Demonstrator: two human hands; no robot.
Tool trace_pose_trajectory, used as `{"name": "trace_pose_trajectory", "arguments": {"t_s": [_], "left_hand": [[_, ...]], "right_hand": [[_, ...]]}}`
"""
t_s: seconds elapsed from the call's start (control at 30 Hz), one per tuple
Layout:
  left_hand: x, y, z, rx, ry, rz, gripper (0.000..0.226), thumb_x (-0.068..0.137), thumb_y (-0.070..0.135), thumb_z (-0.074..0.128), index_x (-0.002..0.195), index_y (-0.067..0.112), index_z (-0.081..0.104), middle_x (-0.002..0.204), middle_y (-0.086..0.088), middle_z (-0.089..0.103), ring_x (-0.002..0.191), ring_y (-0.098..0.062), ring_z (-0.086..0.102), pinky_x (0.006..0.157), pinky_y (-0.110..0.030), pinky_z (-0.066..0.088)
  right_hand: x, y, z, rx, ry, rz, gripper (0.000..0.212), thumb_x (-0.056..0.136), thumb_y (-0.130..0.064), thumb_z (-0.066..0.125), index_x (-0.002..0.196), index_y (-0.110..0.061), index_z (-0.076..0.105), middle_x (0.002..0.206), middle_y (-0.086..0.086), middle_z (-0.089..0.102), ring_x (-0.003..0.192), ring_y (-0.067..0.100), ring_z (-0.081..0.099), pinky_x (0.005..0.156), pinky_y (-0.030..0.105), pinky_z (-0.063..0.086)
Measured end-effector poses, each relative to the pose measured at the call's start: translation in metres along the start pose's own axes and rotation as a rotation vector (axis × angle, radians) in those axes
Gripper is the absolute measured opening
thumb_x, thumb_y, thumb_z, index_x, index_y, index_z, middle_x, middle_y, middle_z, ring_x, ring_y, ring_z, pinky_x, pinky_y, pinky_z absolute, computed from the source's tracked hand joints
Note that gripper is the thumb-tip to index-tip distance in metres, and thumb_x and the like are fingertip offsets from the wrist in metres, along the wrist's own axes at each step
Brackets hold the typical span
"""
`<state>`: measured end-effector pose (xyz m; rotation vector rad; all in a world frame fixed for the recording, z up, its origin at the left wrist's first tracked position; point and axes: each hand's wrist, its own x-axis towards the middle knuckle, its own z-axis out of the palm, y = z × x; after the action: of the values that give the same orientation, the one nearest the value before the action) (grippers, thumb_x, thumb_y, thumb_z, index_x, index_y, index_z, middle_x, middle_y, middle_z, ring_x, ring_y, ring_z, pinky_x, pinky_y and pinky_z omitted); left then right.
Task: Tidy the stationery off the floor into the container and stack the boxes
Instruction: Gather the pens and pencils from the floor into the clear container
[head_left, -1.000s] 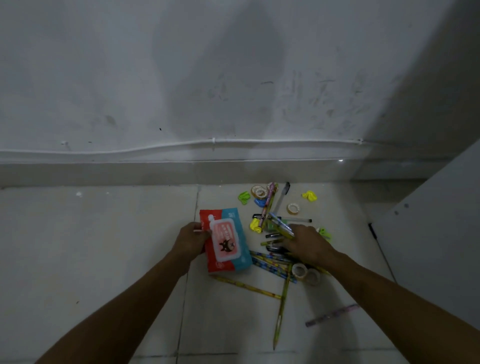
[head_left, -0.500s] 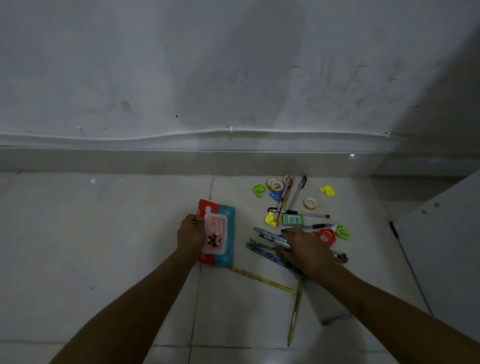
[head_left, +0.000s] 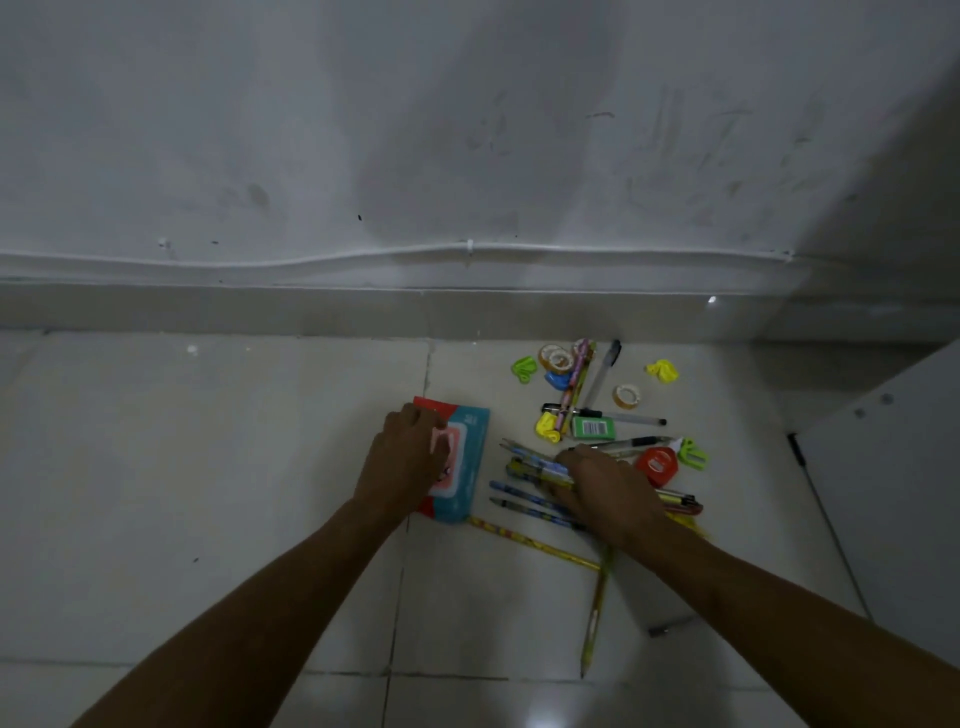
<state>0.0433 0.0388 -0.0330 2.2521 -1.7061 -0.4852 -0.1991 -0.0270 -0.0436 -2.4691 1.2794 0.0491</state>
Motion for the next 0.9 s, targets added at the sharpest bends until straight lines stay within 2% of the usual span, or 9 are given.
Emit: {"name": "trace_pose_trajectory", "arguments": {"t_s": [0.13,0.2,0.27,0.43,0.5,0.6,0.77,0.83,0.9], "left_hand": [[-0.012,0.026,0.004,0.14,-0.103,0.359,0.035,0.092,0.035,0.053,0.123,0.018,0.054,0.13,-0.003,0.05,0.119,-0.021,0.044,0.1,-0.034,0.036],[-0.015,0.042,0.012,0.208,-0.196,0.486,0.04,0.092,0.036,0.05,0.129,0.02,0.049,0.136,-0.002,0.045,0.126,-0.019,0.039,0.104,-0.034,0.032],[-0.014,0.057,0.023,0.285,-0.248,0.561,0.045,0.092,0.037,0.047,0.134,0.021,0.042,0.142,-0.003,0.039,0.132,-0.02,0.033,0.105,-0.035,0.028],[-0.012,0.087,0.051,0.376,-0.312,0.617,0.057,0.093,0.035,0.045,0.145,0.023,0.025,0.153,-0.002,0.025,0.14,-0.02,0.02,0.11,-0.038,0.021],[-0.012,0.096,0.059,0.365,-0.327,0.611,0.06,0.091,0.035,0.048,0.145,0.024,0.025,0.152,-0.001,0.026,0.139,-0.02,0.021,0.108,-0.039,0.024],[-0.013,0.102,0.065,0.367,-0.347,0.577,0.061,0.09,0.031,0.051,0.144,0.022,0.025,0.151,-0.004,0.025,0.136,-0.024,0.025,0.107,-0.043,0.027],[-0.018,0.103,0.066,0.431,-0.352,0.568,0.05,0.093,0.021,0.046,0.14,0.019,0.028,0.142,-0.011,0.029,0.123,-0.031,0.037,0.097,-0.046,0.036],[-0.018,0.101,0.065,0.428,-0.362,0.558,0.046,0.094,0.018,0.044,0.138,0.017,0.029,0.139,-0.012,0.03,0.119,-0.031,0.039,0.094,-0.045,0.036],[-0.017,0.097,0.064,0.407,-0.369,0.537,0.044,0.094,0.017,0.043,0.136,0.016,0.031,0.137,-0.012,0.031,0.116,-0.031,0.041,0.09,-0.043,0.038]], "right_hand": [[-0.005,0.011,-0.022,0.385,0.013,0.128,0.015,0.094,-0.032,0.053,0.093,-0.021,0.063,0.083,0.003,0.066,0.074,0.019,0.063,0.059,0.026,0.047],[-0.009,0.018,-0.031,0.484,-0.005,0.188,0.017,0.095,-0.028,0.054,0.079,-0.022,0.058,0.072,-0.002,0.06,0.067,0.014,0.057,0.052,0.014,0.039],[-0.017,0.027,-0.039,0.569,-0.038,0.262,0.022,0.095,-0.027,0.055,0.075,-0.02,0.056,0.069,-0.002,0.056,0.064,0.012,0.052,0.052,0.016,0.037],[-0.047,0.045,-0.049,1.023,-0.158,0.337,0.02,0.095,-0.03,0.056,0.081,-0.016,0.056,0.058,0.003,0.045,0.041,0.01,0.041,0.039,0.02,0.035],[-0.056,0.049,-0.05,1.09,-0.169,0.372,0.019,0.092,-0.037,0.06,0.087,-0.019,0.061,0.059,0.003,0.047,0.043,0.011,0.039,0.04,0.021,0.032],[-0.061,0.053,-0.052,1.198,-0.244,0.485,0.037,0.087,-0.056,0.056,0.102,-0.022,0.062,0.057,-0.002,0.041,0.042,0.01,0.032,0.039,0.018,0.025],[-0.061,0.053,-0.053,1.296,-0.292,0.495,0.038,0.097,-0.046,0.043,0.113,-0.016,0.061,0.057,-0.004,0.038,0.041,0.008,0.028,0.037,0.018,0.026],[-0.059,0.051,-0.053,1.305,-0.264,0.493,0.033,0.1,-0.036,0.044,0.104,-0.009,0.063,0.056,-0.002,0.041,0.04,0.009,0.032,0.037,0.019,0.03],[-0.056,0.049,-0.054,1.283,-0.242,0.482,0.035,0.099,-0.031,0.046,0.078,-0.006,0.057,0.053,0.004,0.044,0.04,0.014,0.038,0.039,0.022,0.036]]}}
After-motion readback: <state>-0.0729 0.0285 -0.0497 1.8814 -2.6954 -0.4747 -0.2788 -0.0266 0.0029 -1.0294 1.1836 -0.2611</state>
